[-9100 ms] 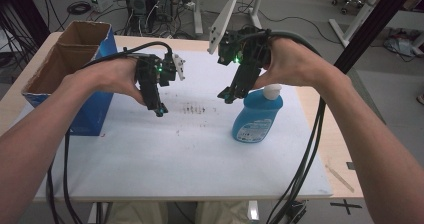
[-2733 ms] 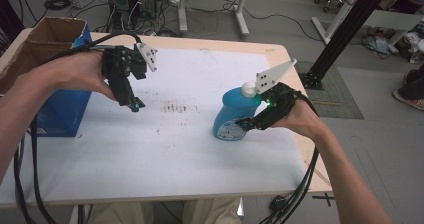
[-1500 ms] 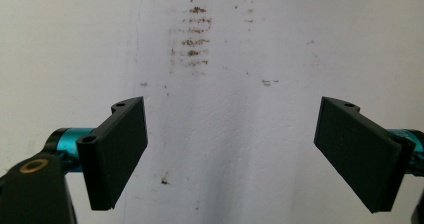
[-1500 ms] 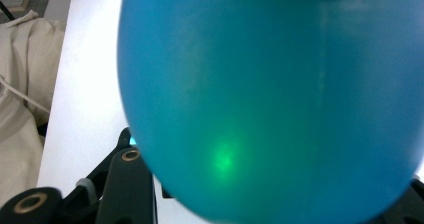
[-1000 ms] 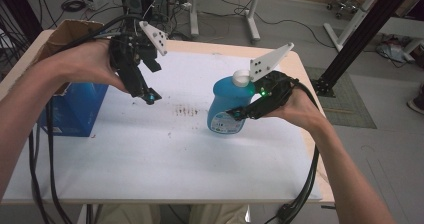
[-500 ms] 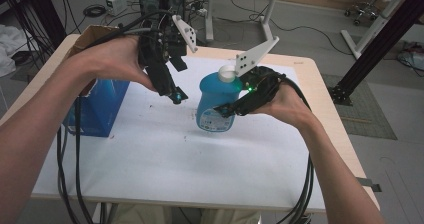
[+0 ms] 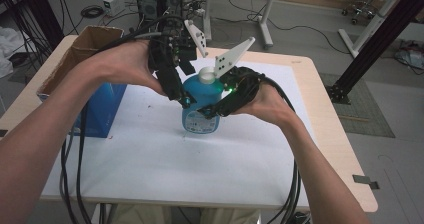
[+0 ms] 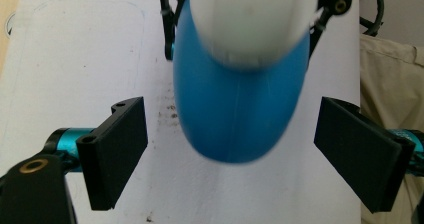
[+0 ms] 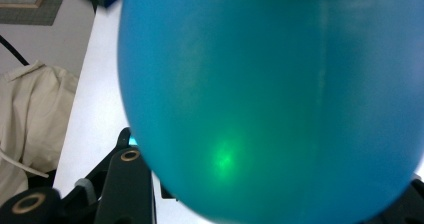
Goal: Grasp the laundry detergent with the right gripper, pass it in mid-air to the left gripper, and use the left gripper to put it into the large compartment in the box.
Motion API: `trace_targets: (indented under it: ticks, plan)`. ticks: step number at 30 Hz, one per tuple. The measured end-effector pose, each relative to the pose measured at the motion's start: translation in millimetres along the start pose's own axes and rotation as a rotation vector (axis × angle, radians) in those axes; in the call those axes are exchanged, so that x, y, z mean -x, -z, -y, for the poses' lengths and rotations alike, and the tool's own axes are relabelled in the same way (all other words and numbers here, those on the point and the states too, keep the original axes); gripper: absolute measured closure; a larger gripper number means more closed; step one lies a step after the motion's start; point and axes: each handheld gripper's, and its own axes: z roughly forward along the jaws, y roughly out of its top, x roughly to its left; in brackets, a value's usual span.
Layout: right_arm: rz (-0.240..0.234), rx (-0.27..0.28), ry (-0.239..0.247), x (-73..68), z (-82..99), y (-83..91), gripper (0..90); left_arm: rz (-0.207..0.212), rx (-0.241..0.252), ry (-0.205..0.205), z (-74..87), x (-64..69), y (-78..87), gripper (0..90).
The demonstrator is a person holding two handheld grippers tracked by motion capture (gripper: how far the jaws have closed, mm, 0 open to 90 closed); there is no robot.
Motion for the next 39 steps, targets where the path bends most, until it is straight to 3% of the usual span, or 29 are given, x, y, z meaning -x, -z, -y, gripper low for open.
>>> trace_targets:
  ticks: [15, 39]
  plan:
    - [-0.007, -0.003, 0.004, -1.2, -8.0, -15.3, 47.4, 0.000, -0.004, -0.001, -3.0, 1.3, -6.6, 14.0]
    - [0.003, -0.017, -0.007, -0.1, -6.8, -17.6, 47.3, 0.008, -0.021, 0.006, -2.0, -0.5, -6.9, 27.6]
